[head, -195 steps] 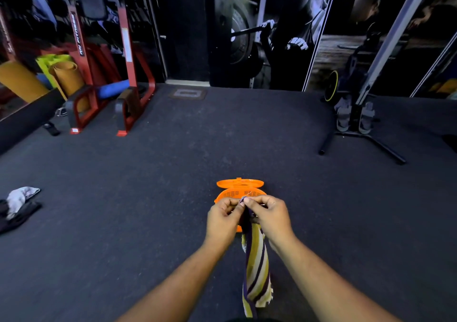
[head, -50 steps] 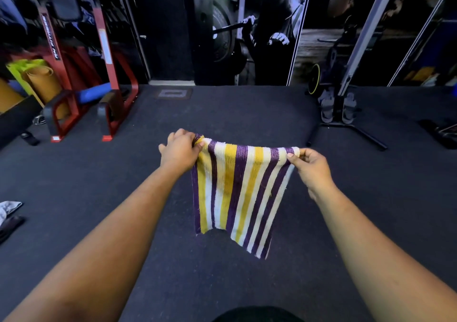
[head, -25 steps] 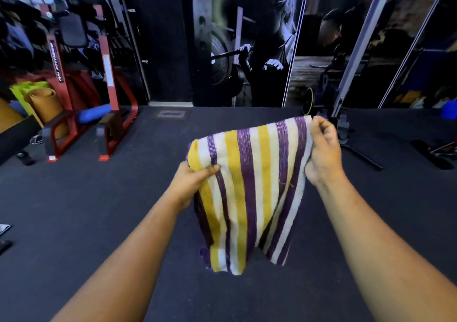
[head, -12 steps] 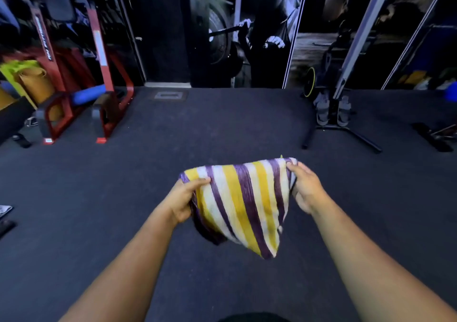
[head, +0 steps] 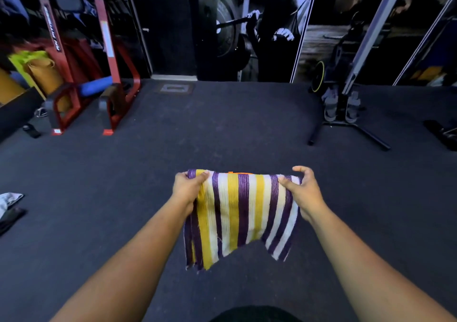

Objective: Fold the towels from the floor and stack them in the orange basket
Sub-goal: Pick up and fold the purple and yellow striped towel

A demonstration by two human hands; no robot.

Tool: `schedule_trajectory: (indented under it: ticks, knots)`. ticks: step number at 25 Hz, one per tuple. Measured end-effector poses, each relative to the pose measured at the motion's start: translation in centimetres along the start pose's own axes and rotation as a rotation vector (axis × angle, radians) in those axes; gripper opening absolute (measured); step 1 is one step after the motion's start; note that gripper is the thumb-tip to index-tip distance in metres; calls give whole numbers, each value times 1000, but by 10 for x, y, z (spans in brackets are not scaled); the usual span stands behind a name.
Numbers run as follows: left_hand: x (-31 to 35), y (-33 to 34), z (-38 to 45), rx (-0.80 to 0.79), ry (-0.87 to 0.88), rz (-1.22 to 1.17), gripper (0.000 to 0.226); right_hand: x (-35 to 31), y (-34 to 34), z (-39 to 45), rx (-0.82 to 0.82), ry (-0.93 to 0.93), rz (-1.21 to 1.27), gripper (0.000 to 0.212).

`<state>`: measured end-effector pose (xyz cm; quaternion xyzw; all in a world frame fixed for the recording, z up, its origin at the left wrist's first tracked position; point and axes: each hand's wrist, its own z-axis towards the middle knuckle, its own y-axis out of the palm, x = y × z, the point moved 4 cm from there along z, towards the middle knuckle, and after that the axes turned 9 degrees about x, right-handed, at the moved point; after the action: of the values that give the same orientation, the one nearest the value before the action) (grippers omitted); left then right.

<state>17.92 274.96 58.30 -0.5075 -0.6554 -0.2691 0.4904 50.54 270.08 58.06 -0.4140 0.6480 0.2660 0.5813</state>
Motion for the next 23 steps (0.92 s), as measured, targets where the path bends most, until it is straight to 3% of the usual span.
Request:
schedule_trajectory:
  ticks: [3,6,8,9,13,15,17,19,21,23]
  knots:
    - [34,6,1,118,167,170,77,-24,2,5,-37,10,61,37]
    - [64,10,8,-211,220,154,85,-48,-4,11,-311,55,95,52]
    - [76,11,10,-406,257,278,95,-59,-12,16,-364,-36,-19,66]
    - [81,12,11,-419,312,350,100,-62,-17,20,-326,-102,-88,69]
    - [95,17,13,-117,535,617,103,-60,-26,29,-102,-297,-228,76]
    - [102,19,7,67,538,758,84,-59,-24,28,5,-360,-243,65]
    - [111,23,4,114,550,836,49,-61,-20,28,41,-400,-221,38]
    - [116,28,2,32,537,706,29,-68,-19,31,5,-378,-154,32]
    - [115,32,4,-138,351,343,38,-77,-19,34,-130,-412,-276,61]
    - [116,34,1,-286,308,286,58,-81,-19,35,-224,-465,-561,88]
